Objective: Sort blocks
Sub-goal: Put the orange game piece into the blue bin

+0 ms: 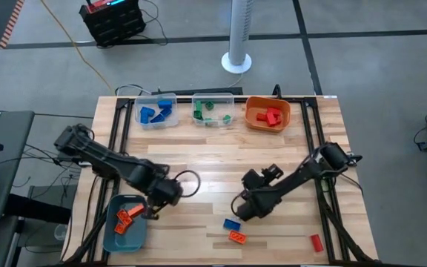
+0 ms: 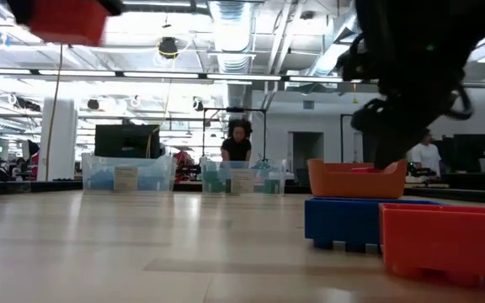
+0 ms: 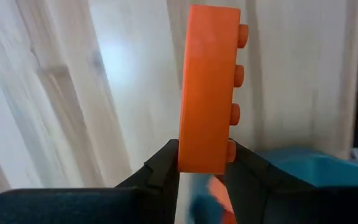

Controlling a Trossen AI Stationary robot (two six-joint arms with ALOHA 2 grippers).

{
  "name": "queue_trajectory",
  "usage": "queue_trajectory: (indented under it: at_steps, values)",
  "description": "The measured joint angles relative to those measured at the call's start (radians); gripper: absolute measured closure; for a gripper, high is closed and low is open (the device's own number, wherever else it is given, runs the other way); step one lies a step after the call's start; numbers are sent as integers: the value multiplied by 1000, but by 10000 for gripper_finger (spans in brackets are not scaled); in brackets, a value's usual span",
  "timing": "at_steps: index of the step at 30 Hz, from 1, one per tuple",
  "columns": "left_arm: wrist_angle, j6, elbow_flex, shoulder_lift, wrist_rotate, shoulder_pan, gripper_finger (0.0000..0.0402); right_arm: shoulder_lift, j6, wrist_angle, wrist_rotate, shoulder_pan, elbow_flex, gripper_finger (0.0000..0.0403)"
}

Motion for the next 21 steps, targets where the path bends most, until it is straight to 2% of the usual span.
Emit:
queue_trajectory:
  at_steps: [8,12,16,21]
  values:
    - [-174,-327,-38,-29,-83,-183,301,0,-121,-1,46,-89,-28,159]
    - [-164,-469,-139,-53,32,-281,301,-32,-140,-4,48,-117,-50,159]
    - [-68,-606,-233,-93,140,-372,301,-96,-134,-26,60,-121,-63,159]
    - [83,-727,-357,-155,170,-447,301,-199,-137,9,97,-111,-70,159]
